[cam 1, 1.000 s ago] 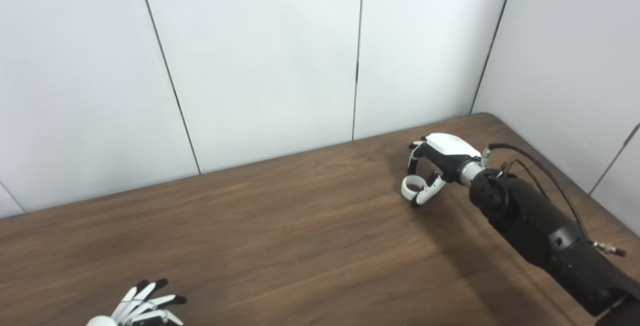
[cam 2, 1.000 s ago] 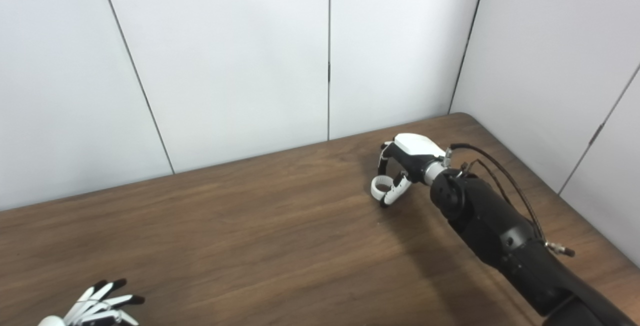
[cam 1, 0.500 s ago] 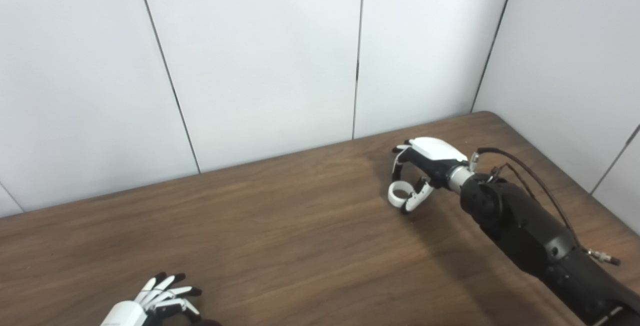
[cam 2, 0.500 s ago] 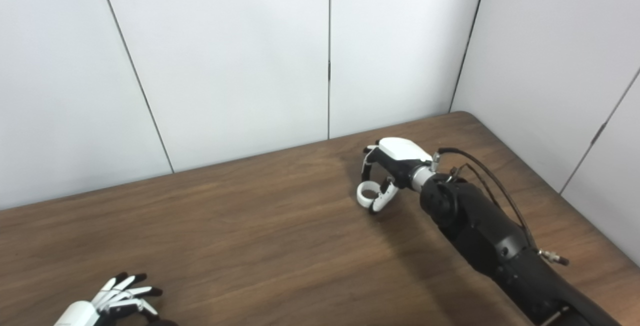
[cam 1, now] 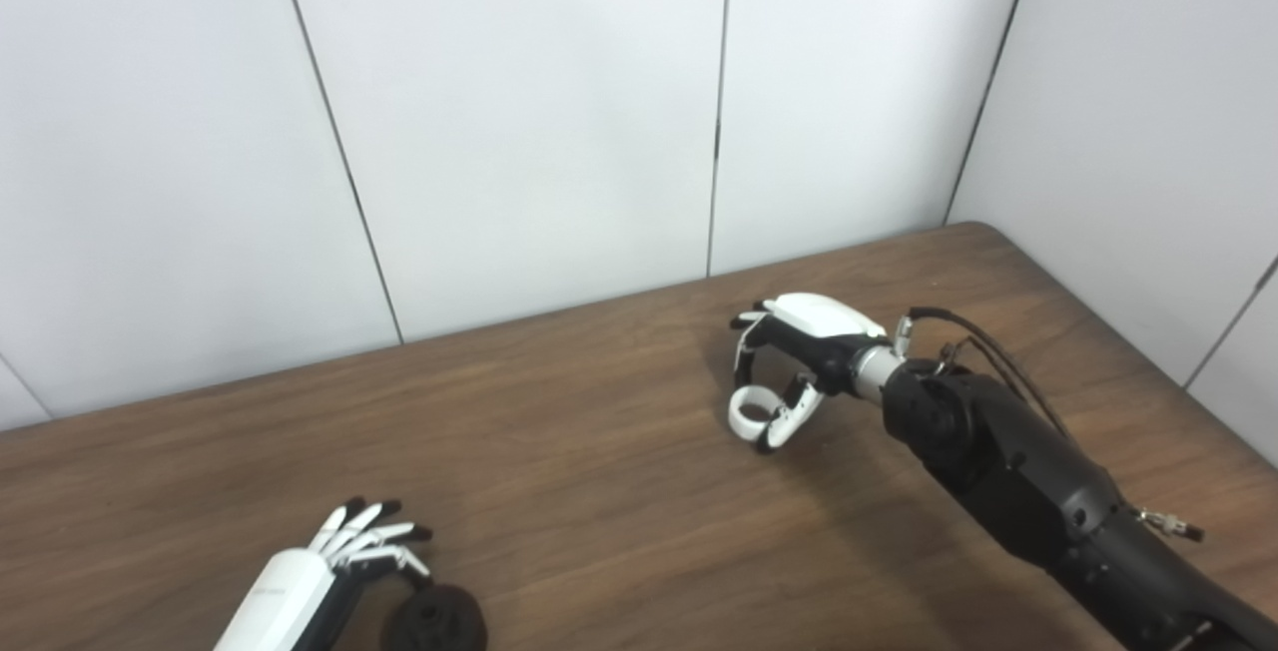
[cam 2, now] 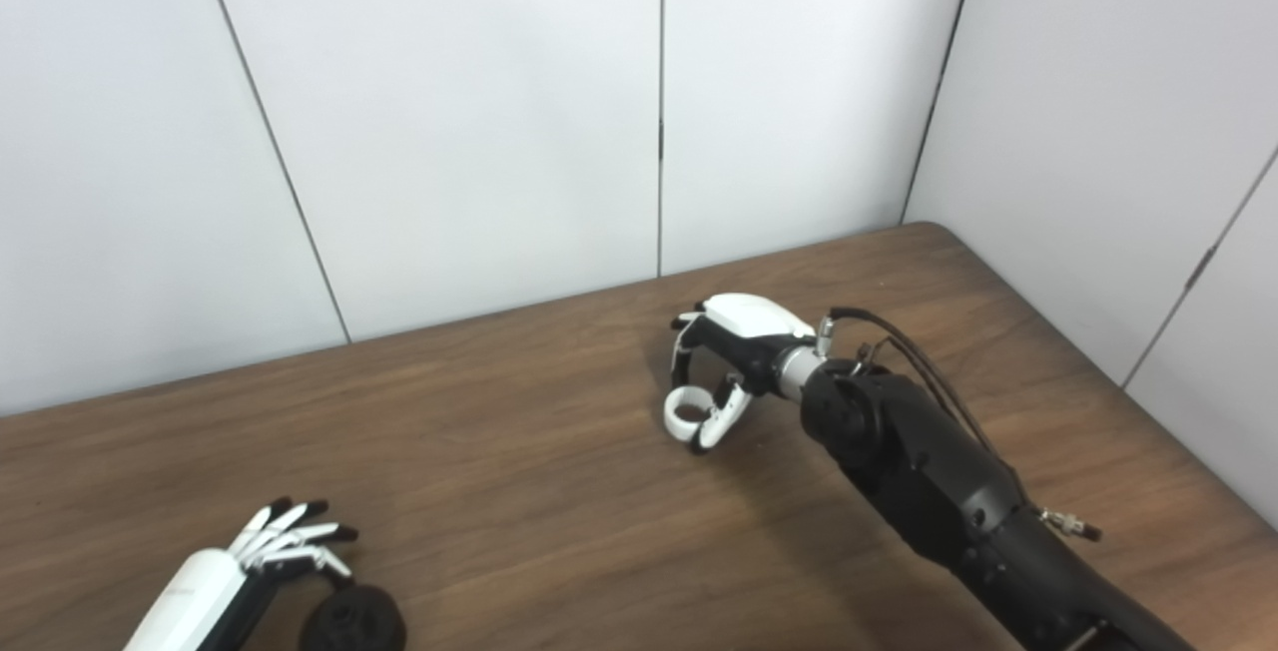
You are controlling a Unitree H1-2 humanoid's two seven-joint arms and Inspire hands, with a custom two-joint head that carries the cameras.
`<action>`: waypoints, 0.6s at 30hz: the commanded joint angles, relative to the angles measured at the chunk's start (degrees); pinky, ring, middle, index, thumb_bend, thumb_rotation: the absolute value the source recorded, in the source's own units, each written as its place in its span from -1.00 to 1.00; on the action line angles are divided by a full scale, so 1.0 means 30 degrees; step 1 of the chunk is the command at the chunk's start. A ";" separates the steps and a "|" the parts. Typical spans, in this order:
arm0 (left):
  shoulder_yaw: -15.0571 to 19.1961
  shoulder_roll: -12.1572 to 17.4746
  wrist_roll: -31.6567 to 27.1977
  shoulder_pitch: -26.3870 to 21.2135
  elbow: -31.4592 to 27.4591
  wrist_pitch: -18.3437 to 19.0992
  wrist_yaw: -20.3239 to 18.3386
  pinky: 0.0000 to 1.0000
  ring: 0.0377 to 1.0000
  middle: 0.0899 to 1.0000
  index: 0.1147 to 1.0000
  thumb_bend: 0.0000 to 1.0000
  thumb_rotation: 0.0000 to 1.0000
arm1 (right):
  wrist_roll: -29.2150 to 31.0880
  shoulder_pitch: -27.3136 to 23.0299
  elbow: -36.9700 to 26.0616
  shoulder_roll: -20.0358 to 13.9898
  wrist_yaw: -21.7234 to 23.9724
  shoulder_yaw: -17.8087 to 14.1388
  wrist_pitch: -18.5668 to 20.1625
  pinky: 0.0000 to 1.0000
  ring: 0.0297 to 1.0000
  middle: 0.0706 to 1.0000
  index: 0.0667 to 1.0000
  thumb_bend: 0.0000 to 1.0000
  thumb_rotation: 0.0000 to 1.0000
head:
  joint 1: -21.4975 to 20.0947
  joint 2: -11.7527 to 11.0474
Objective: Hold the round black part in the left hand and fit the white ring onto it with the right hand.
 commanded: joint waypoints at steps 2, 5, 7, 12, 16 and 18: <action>-0.0584 -0.0260 0.0977 -0.0318 0.1130 0.0051 0.0963 1.00 0.87 0.58 -0.18 0.04 -0.91 | 0.0050 -0.0755 -0.1367 0.0191 0.0153 -0.0324 -0.0039 0.93 1.00 0.83 -0.11 0.04 -0.75 | 0.0323 0.0151; -0.1029 -0.0477 0.1378 -0.0562 0.1773 0.0179 0.1662 1.00 0.88 0.59 -0.18 0.04 -0.91 | 0.0124 -0.0817 -0.1813 0.0495 0.0325 -0.0405 -0.0281 0.93 1.00 0.83 -0.11 0.04 -0.75 | 0.0755 0.0234; -0.1317 -0.0579 0.1693 -0.0733 0.2268 0.0217 0.2126 1.00 0.88 0.59 -0.18 0.04 -0.91 | 0.0198 -0.0903 -0.2009 0.0701 0.0341 -0.0344 -0.0598 0.92 1.00 0.83 -0.11 0.04 -0.75 | 0.0879 0.0222; -0.1866 -0.0757 0.2028 -0.1014 0.2831 0.0776 0.2442 1.00 0.89 0.61 -0.18 0.04 -0.91 | 0.0174 -0.1073 -0.2347 0.1365 0.0268 -0.0147 -0.1031 0.95 1.00 0.83 -0.11 0.04 -0.75 | 0.1264 0.0188; -0.2297 -0.1001 0.2209 -0.1248 0.3283 0.1388 0.2662 1.00 0.91 0.61 -0.18 0.04 -0.91 | 0.0136 -0.1249 -0.2491 0.1861 0.0229 -0.0027 -0.1575 0.94 1.00 0.81 -0.12 0.04 -0.75 | 0.1719 0.0223; -0.2505 -0.1167 0.2334 -0.1382 0.3595 0.1613 0.2800 1.00 0.91 0.61 -0.18 0.04 -0.91 | 0.0073 -0.1392 -0.2696 0.2103 0.0421 0.0104 -0.1552 0.93 1.00 0.81 -0.12 0.04 -0.75 | 0.1933 0.0243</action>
